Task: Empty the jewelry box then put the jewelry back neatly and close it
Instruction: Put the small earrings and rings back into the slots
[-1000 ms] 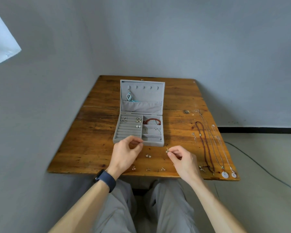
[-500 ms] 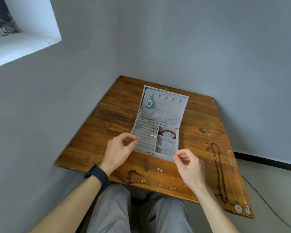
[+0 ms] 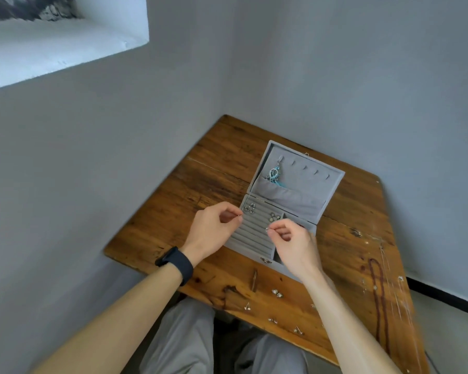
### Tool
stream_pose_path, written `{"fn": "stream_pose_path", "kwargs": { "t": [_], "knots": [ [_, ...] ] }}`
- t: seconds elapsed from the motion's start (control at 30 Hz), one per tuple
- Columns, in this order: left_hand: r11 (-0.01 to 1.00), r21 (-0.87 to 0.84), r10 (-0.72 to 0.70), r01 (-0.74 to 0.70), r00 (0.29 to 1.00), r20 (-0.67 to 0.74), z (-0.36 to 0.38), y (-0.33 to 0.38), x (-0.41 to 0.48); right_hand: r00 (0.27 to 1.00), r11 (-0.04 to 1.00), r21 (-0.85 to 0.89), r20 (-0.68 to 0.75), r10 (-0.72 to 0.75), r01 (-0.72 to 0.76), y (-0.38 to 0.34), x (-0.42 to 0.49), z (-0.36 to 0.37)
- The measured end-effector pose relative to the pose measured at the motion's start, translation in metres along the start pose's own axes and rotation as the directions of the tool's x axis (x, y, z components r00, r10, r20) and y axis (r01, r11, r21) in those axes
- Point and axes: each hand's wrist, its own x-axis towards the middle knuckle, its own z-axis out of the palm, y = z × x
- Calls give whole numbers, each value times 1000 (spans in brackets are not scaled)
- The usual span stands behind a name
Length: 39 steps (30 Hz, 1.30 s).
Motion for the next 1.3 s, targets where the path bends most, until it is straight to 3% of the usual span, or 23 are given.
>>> {"fn": "stream_pose_path", "kwargs": {
  "t": [0.33, 0.67, 0.97, 1.13, 1.3],
  "knots": [
    [999, -21, -47, 47, 999, 7, -11, -22, 10, 975, 955, -290, 222, 2, 64, -3, 51, 10],
    [998, -10, -62, 62, 998, 0, -21, -28, 8, 935, 934, -354, 343, 89, 41, -17, 68, 7],
    [999, 12, -53, 53, 999, -1, -18, -26, 7, 947, 922, -386, 285, 151, -31, -21, 77, 13],
    [999, 51, -12, 12, 1000, 11, -15, -17, 13, 955, 949, -313, 270, 120, -31, -16, 70, 10],
    [972, 231, 32, -49, 997, 73, -7, -7, 26, 993, 982, -183, 99, 58, -39, -3, 43, -7]
  ]
}}
